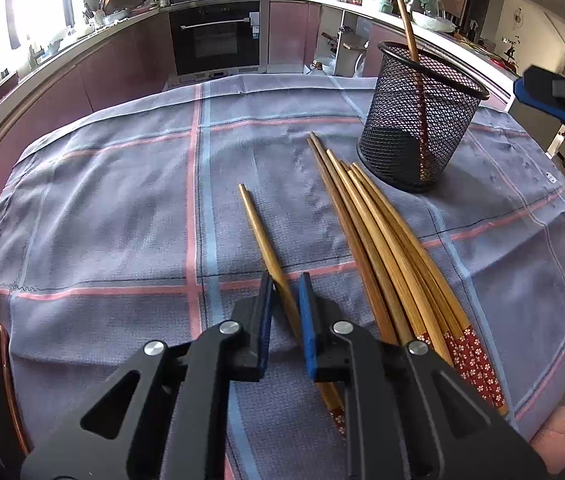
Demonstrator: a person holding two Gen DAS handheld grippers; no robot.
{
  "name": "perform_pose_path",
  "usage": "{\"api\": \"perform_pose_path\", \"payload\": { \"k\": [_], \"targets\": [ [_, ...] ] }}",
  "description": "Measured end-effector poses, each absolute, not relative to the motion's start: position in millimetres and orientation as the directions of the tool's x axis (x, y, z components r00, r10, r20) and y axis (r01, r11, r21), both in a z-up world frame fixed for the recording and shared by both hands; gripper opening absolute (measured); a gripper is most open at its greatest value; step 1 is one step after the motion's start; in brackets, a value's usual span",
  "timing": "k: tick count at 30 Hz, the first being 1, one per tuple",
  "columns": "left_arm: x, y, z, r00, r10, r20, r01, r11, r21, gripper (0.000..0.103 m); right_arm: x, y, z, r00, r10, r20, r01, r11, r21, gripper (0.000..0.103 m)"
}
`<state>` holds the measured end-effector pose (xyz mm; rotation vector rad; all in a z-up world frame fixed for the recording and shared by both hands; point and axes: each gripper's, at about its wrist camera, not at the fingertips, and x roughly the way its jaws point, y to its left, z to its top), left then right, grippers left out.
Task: Organize utensils
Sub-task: 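Open the right gripper to drop the chopstick in the cup while the left gripper approaches the pile, then grasp one wooden chopstick from the pile with the left gripper, then lift the chopstick with the left gripper and lower it into the mesh cup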
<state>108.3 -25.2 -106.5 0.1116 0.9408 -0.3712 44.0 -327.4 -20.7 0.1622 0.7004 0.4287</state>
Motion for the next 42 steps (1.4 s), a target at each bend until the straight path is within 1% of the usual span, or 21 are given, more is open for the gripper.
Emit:
{"api": "perform_pose_path", "payload": {
  "k": [2, 4, 9, 14, 17, 25, 30, 35, 37, 39, 42],
  "targets": [
    [109.6, -24.2, -106.3, 0.523, -0.268, -0.809, 0.356, 0.931, -0.078, 0.014, 39.7, -326.0, -28.0, 0.672, 0.431, -0.602, -0.326, 0.902, 0.282, 0.037],
    [110.9, -23.7, -106.0, 0.522, -0.263, -0.811, 0.350, 0.934, -0.078, 0.018, 36.2, -324.2, -35.6, 0.654, 0.443, -0.613, -0.330, 0.896, 0.296, 0.037],
    [113.0, -28.5, -106.8, 0.523, -0.247, -0.816, 0.364, 0.930, -0.048, 0.018, 29.4, -319.5, -52.1, 0.619, 0.451, -0.643, -0.328, 0.892, 0.310, 0.038],
    [116.0, -28.5, -105.8, 0.517, -0.246, -0.820, 0.351, 0.934, -0.059, 0.013, 24.0, -318.1, -62.6, 0.599, 0.465, -0.652, -0.324, 0.885, 0.334, 0.038],
    [115.2, -29.1, -105.2, 0.525, -0.239, -0.817, 0.342, 0.938, -0.055, 0.007, 22.9, -320.0, -64.9, 0.595, 0.468, -0.654, -0.318, 0.884, 0.344, 0.038],
    [108.3, -30.3, -95.4, 0.530, -0.277, -0.802, 0.370, 0.926, -0.076, 0.007, 21.8, -319.2, -70.6, 0.578, 0.480, -0.660, -0.316, 0.877, 0.362, 0.038],
    [114.4, -34.5, -103.9, 0.504, -0.241, -0.829, 0.376, 0.926, -0.041, 0.008, 21.4, -317.6, -75.3, 0.565, 0.488, -0.666, -0.318, 0.873, 0.370, 0.039],
    [119.0, -41.4, -104.8, 0.503, -0.208, -0.839, 0.407, 0.913, 0.018, 0.012, 20.3, -315.6, -80.0, 0.556, 0.485, -0.675, -0.318, 0.875, 0.366, 0.041],
    [121.0, -45.3, -105.2, 0.502, -0.197, -0.842, 0.423, 0.905, 0.041, 0.011, 20.0, -315.7, -80.8, 0.554, 0.485, -0.677, -0.316, 0.875, 0.368, 0.042],
    [123.5, -46.9, -105.0, 0.496, -0.195, -0.846, 0.423, 0.905, 0.040, 0.008, 19.9, -315.4, -82.0, 0.553, 0.484, -0.678, -0.314, 0.875, 0.369, 0.042],
    [122.6, -50.4, -103.9, 0.505, -0.182, -0.844, 0.426, 0.903, 0.060, 0.007, 18.7, -315.7, -83.1, 0.549, 0.489, -0.679, -0.315, 0.873, 0.374, 0.042]
  ]
}}
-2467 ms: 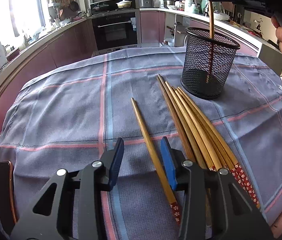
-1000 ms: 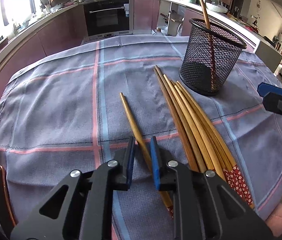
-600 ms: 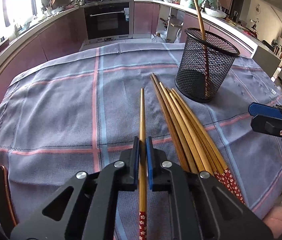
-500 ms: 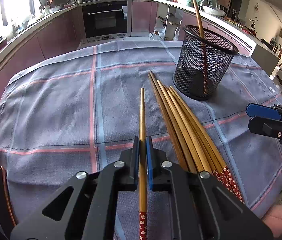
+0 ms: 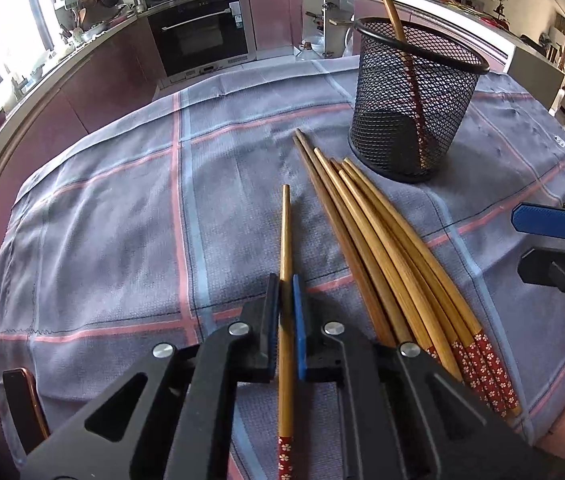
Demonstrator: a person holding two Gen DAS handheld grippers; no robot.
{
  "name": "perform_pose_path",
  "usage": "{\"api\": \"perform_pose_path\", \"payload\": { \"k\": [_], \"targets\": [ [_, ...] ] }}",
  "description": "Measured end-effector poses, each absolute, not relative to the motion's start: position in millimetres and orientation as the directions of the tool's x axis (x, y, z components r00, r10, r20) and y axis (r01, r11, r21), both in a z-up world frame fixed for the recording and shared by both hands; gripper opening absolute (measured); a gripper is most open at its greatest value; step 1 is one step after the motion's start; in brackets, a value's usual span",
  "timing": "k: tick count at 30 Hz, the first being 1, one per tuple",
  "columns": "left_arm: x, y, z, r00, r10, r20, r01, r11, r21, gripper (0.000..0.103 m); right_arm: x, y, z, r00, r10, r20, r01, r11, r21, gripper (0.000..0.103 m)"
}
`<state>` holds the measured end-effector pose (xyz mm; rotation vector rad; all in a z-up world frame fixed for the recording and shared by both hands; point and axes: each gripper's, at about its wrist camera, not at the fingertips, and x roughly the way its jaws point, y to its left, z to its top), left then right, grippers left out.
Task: Organize utensils
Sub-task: 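Lift the chopstick with the left gripper and lower it into the mesh cup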
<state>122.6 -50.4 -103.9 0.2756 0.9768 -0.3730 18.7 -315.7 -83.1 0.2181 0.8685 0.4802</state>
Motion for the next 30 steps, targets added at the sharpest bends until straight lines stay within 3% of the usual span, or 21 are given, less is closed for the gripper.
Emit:
{"api": "perform_pose_path", "payload": {
  "k": [9, 19, 24, 30],
  "targets": [
    [116.5, -31.1, -69.3, 0.547, -0.290, -0.785, 0.393, 0.917, -0.065, 0.007, 17.4, -320.1, -83.8, 0.551, 0.492, -0.674, -0.309, 0.870, 0.384, 0.042],
    [111.0, -15.3, 31.1, 0.640, -0.526, -0.560, 0.461, 0.846, -0.268, 0.007, 16.7, -321.5, -82.9, 0.555, 0.497, -0.667, -0.310, 0.868, 0.389, 0.042],
    [120.1, -20.2, 86.1, 0.690, -0.581, -0.432, 0.496, 0.814, -0.303, 0.007, 17.3, -320.4, -82.6, 0.556, 0.500, -0.664, -0.311, 0.866, 0.393, 0.042],
    [145.2, -39.7, 122.8, 0.690, -0.618, -0.377, 0.517, 0.785, -0.341, 0.007, 17.3, -323.0, -85.8, 0.554, 0.498, -0.667, -0.301, 0.867, 0.397, 0.042]
  ]
}}
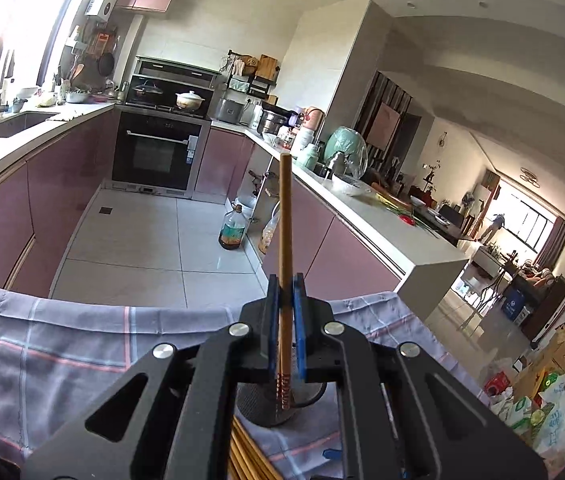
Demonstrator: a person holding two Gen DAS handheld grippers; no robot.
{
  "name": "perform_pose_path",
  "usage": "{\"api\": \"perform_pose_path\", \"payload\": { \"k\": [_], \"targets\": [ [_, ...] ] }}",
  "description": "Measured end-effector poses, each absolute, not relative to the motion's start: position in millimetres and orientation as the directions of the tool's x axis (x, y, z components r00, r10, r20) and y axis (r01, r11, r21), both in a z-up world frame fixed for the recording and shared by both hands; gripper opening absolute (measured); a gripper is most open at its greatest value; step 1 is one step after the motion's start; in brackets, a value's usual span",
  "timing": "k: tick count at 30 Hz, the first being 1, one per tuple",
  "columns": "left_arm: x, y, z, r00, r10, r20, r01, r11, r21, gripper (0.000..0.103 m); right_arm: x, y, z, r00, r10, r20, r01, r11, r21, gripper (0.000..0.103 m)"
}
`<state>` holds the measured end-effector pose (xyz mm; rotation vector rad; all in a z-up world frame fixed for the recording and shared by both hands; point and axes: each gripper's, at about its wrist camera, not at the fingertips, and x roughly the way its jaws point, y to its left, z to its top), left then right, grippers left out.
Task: Organize utensils
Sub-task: 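Lift the chopstick with the left gripper and lower it into the mesh cup, then open the left gripper to release the chopstick and withdraw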
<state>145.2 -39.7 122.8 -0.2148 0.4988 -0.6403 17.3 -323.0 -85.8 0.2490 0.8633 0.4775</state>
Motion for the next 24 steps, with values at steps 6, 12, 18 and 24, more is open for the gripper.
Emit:
{"api": "perform_pose_path", "payload": {
  "k": [6, 12, 18, 24],
  "targets": [
    [168.7, -76.2, 120.2, 0.680, -0.587, -0.440, 0.500, 0.810, -0.306, 0.007, 17.8, -326.7, -90.0, 0.545, 0.500, -0.673, -0.292, 0.865, 0.407, 0.042],
    [198.0, -109.6, 86.3, 0.622, -0.541, -0.566, 0.484, 0.834, -0.266, 0.007, 18.9, -327.3, -91.9, 0.538, 0.503, -0.676, -0.292, 0.864, 0.411, 0.042],
    [220.0, -132.8, 51.3, 0.566, -0.498, -0.657, 0.474, 0.849, -0.234, 0.008, 21.7, -326.9, -94.5, 0.525, 0.505, -0.685, -0.289, 0.863, 0.415, 0.042],
    [234.1, -131.9, 21.9, 0.575, -0.450, -0.683, 0.447, 0.872, -0.198, 0.026, 24.5, -321.2, -93.8, 0.522, 0.509, -0.685, -0.298, 0.861, 0.413, 0.043]
  ]
}}
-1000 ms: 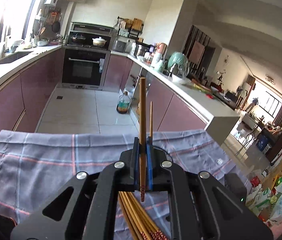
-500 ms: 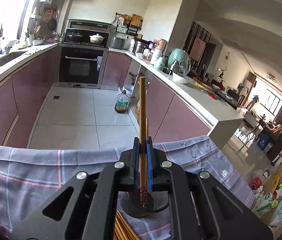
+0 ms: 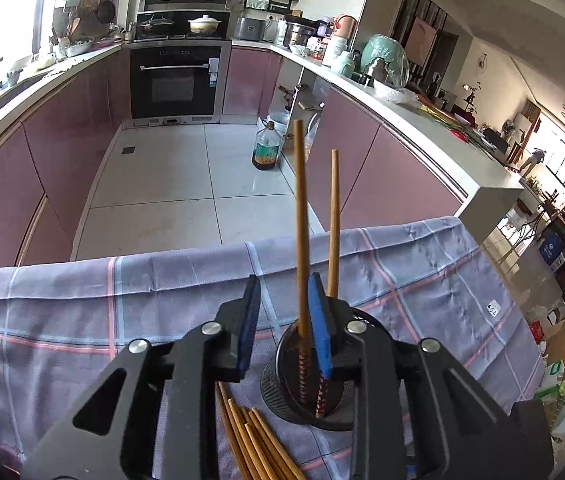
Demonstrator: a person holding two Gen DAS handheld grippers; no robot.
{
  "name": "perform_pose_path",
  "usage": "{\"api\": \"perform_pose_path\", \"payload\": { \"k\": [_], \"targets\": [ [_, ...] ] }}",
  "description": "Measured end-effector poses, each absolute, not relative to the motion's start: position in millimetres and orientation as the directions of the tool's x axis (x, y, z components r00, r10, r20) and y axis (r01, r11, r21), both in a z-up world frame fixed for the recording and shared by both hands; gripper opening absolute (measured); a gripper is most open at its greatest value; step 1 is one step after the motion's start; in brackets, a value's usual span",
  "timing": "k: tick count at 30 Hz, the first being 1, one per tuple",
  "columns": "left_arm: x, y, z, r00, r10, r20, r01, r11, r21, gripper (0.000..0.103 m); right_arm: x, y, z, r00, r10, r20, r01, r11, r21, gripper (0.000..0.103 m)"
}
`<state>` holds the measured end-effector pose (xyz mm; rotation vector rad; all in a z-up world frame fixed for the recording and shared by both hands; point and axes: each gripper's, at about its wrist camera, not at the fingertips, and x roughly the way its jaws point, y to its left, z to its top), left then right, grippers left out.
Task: Organize utensils
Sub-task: 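Open the left gripper to release the chopstick and withdraw, then grasp another wooden chopstick from the pile with the right gripper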
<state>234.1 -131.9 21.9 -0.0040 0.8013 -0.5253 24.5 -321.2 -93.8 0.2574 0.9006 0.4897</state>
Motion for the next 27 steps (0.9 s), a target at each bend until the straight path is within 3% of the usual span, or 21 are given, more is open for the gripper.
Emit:
{"api": "perform_pose_path", "payload": {
  "k": [12, 17, 27],
  "targets": [
    [182.2, -84.6, 7.1, 0.660, -0.407, -0.632, 0.420, 0.897, -0.139, 0.040, 30.3, -304.5, -94.2, 0.520, 0.487, -0.702, -0.319, 0.873, 0.369, 0.043],
    [152.6, -61.3, -19.5, 0.658, -0.372, -0.655, 0.403, 0.909, -0.111, 0.040, 36.7, -293.5, -97.1, 0.509, 0.454, -0.731, -0.325, 0.888, 0.324, 0.030],
    [113.5, -35.0, -70.6, 0.618, -0.338, -0.709, 0.385, 0.917, -0.102, 0.041, 56.2, -272.3, -101.1, 0.487, 0.393, -0.780, -0.326, 0.910, 0.255, 0.022]
  ]
}}
